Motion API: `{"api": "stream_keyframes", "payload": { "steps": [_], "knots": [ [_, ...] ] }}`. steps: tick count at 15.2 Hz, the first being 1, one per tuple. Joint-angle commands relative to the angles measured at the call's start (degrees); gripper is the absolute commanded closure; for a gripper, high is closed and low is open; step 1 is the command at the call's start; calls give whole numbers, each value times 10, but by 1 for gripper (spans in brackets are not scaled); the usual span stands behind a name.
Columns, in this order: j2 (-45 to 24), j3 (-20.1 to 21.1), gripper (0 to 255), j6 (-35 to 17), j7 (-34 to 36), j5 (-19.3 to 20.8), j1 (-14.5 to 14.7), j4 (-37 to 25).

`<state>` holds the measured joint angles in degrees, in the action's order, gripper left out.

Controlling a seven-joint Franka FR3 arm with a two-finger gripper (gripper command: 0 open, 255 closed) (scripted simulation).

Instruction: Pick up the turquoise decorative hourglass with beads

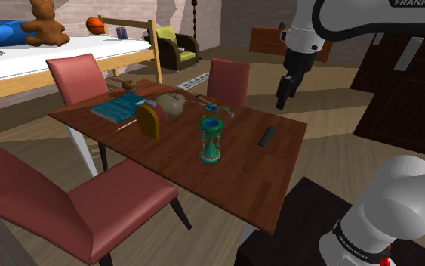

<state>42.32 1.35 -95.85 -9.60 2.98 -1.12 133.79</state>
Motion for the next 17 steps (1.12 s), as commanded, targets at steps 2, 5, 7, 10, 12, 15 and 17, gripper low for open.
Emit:
{"api": "stream_keyframes", "payload": {
  "steps": [2,5,7,10,12,15,17],
  "knots": [
    [-31,6,0,0,4,0,1,-20],
    [-121,24,0,6,17,3,3,-85],
    [-181,35,0,14,26,6,5,-132],
    [-271,51,0,33,40,15,7,-209],
    [-331,60,0,50,49,23,10,-264],
    [-423,73,0,83,63,37,17,-355],
    [-487,79,0,110,71,48,24,-423]
  ]
}}
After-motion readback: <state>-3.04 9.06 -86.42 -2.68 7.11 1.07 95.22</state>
